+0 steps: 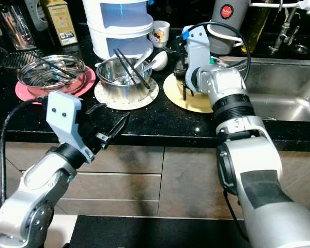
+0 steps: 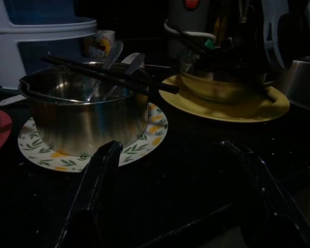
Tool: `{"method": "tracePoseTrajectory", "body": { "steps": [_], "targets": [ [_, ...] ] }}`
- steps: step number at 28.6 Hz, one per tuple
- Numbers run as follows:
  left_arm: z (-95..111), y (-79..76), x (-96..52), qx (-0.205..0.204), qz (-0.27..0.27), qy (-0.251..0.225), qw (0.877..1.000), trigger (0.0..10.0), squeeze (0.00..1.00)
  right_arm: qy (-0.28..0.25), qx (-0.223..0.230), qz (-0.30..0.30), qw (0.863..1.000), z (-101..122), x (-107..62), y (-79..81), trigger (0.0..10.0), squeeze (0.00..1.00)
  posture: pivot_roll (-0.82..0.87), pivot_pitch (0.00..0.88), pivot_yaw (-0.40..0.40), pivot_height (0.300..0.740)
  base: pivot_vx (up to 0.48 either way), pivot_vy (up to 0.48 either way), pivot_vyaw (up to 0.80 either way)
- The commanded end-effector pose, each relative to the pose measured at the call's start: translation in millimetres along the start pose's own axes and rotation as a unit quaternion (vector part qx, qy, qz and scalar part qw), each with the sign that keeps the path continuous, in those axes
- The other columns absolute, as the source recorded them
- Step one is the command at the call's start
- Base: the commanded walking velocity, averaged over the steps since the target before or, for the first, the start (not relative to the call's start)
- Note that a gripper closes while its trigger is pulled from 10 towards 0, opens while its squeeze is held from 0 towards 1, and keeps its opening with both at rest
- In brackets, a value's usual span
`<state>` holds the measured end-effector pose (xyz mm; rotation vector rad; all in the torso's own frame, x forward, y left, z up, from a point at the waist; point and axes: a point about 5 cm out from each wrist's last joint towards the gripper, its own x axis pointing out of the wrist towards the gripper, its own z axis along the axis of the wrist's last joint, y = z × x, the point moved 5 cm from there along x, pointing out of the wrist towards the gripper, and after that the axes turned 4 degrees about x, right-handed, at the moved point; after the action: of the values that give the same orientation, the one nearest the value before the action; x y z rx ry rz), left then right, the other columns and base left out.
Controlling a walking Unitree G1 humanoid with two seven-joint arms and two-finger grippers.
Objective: Kitchen organization
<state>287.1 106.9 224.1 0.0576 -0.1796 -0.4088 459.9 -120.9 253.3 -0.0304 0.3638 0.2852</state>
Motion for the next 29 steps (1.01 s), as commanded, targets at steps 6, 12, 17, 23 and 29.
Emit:
{"method": "tracePoseTrajectory", "body": {
  "steps": [6, 12, 17, 23, 29],
  "targets": [
    [5, -3.3, 1.3, -0.005, -0.006, -0.007, 1.0, 10.0, 0.0, -0.006, 0.006, -0.01, 1.0, 5, -2.1, -3.8, 0.0, 0.0, 0.01, 0.038, -0.068, 0.74, 0.0, 0.0, 0.0],
    [6, -4.8, 2.0, -0.007, -0.009, -0.006, 1.0, 10.0, 0.0, -0.048, 0.026, 0.037, 0.998, 22, -5.1, 12.3, 0.0, 0.0, 0.01, 0.036, -0.066, 0.74, 0.0, 0.0, 0.0],
    [7, -5.1, 2.6, -0.008, -0.01, -0.008, 1.0, 10.0, 0.0, -0.058, 0.032, 0.07, 0.995, 28, -7.7, 22.6, 0.0, 0.0, 0.01, 0.033, -0.063, 0.74, 0.0, 0.0, 0.0],
    [9, -5.2, 3.2, -0.01, -0.012, -0.012, 1.0, 10.0, 0.0, -0.035, -0.006, 0.114, 0.993, 21, -11.6, 36.5, 0.0, 0.0, 0.01, 0.033, -0.058, 0.74, 0.0, 0.0, 0.0],
    [11, -7.0, 4.5, -0.012, -0.017, -0.013, 1.0, 10.0, 0.0, -0.014, -0.056, 0.12, 0.991, 9, -12.6, 39.6, 0.0, 0.0, 0.01, 0.036, -0.055, 0.74, 0.0, 0.0, 0.0]
  ]
}}
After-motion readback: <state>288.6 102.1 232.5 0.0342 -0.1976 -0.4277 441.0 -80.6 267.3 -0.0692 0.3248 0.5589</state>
